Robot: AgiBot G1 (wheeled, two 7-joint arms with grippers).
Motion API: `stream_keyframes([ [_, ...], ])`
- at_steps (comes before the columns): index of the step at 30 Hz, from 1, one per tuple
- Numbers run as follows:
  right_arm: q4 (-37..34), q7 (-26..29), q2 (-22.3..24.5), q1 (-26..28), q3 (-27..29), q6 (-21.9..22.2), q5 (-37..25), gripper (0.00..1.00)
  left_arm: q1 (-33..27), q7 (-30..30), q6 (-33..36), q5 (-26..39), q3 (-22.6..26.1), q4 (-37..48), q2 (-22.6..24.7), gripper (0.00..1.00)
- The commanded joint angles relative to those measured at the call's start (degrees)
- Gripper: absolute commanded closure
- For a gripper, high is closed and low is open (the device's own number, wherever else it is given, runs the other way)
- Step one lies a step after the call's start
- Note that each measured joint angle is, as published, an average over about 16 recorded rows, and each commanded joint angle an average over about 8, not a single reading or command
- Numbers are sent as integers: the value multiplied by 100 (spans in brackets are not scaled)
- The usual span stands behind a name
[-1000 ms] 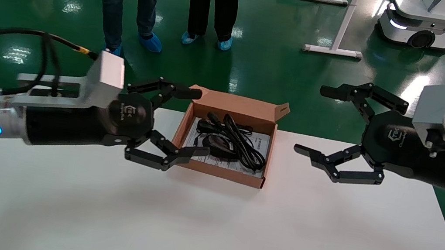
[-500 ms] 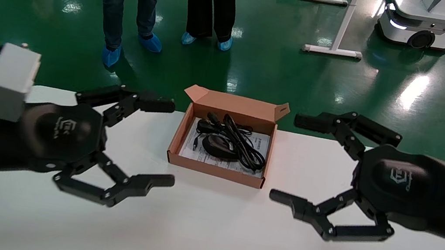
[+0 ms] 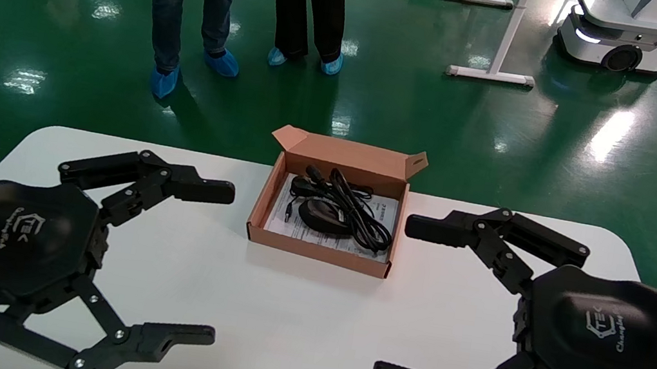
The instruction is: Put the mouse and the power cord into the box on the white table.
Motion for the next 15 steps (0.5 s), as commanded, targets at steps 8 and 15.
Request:
stream_keyframes([
  [8, -78, -47, -18, 47, -23, 5, -44, 0, -42, 37, -24, 37, 39, 74, 44, 0],
  [15, -129, -73, -31, 81, -40, 9, -77, 0, -70, 60, -40, 65, 66, 121, 72, 0],
])
